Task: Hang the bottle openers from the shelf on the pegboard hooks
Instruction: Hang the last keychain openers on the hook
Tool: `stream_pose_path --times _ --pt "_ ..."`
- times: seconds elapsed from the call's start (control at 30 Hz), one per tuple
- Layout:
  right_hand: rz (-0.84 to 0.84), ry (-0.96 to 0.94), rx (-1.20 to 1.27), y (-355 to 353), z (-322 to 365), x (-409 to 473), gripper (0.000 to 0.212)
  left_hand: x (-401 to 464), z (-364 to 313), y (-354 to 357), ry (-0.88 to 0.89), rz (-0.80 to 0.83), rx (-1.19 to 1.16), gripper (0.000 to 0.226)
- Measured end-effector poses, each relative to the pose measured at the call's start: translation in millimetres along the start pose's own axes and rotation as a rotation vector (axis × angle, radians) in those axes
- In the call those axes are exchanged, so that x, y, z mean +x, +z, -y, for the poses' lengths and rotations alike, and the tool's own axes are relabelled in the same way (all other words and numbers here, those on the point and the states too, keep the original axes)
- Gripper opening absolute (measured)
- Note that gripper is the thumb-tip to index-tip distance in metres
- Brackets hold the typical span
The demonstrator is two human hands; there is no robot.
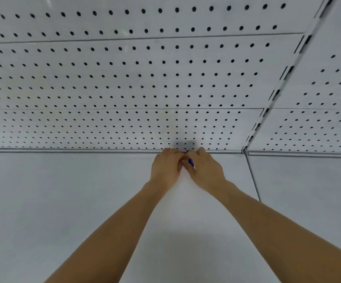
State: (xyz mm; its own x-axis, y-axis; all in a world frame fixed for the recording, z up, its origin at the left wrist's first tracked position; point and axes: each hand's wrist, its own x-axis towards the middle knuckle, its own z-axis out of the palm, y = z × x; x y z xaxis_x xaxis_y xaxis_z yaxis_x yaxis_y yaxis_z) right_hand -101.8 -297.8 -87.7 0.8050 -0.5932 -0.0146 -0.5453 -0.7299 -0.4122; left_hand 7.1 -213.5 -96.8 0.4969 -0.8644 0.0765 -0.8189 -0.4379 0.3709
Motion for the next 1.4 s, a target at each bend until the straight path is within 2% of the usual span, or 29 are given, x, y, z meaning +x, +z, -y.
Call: stream_pose_path --times 0.2,0.37,0.43,0.53,0.67,0.83,0.97,1.13,1.23,1.4 --pt "-0.032 0.089 0.003 -1.2 1.9 -6.0 0.011 1.3 -0.9 -2.9 -0.005 0.029 0.027 0.018" --pt "0.069 0.285 0.199 -9.4 -3.6 -28.0 0.028 -9.7 -10.0 -13.0 -0.099 0.233 0.161 0.034" --pt "0.095 0.356 0.302 -13.9 -7.7 -39.5 0.025 -16.7 -14.8 -18.0 -0.133 0.272 0.147 0.034" --pt "0.074 0.417 0.511 -21.1 -15.5 -61.6 0.012 -31.2 -23.4 -27.4 -0.183 0.337 0.042 0.012" --pt "0.044 0.418 0.646 -39.2 -27.6 -101.2 0.003 -64.6 -48.0 -28.0 -0.371 0.451 -0.42 0.009" --pt "-0.048 0.416 0.697 -76.0 -70.2 -169.1 0.004 -107.3 -142.0 -1.0 -0.578 0.468 -1.012 0.015" --pt "-0.157 0.358 0.632 -111.3 -117.4 -240.4 0.007 -140.0 -236.4 19.9 -0.631 0.441 -1.244 0.029" --pt "-0.252 0.364 0.509 -153.6 -191.6 -340.1 0.01 -171.8 -352.6 53.9 -0.57 0.372 -1.323 0.036" --pt "-0.316 0.378 0.48 -179.7 -233.5 -397.3 0.012 -191.8 -419.2 71.0 -0.482 0.397 -1.324 0.024" --pt "-0.432 0.425 0.598 -221.5 -290.8 -470.1 0.011 -212.2 -514.8 87.9 -0.29 0.374 -1.266 0.02"
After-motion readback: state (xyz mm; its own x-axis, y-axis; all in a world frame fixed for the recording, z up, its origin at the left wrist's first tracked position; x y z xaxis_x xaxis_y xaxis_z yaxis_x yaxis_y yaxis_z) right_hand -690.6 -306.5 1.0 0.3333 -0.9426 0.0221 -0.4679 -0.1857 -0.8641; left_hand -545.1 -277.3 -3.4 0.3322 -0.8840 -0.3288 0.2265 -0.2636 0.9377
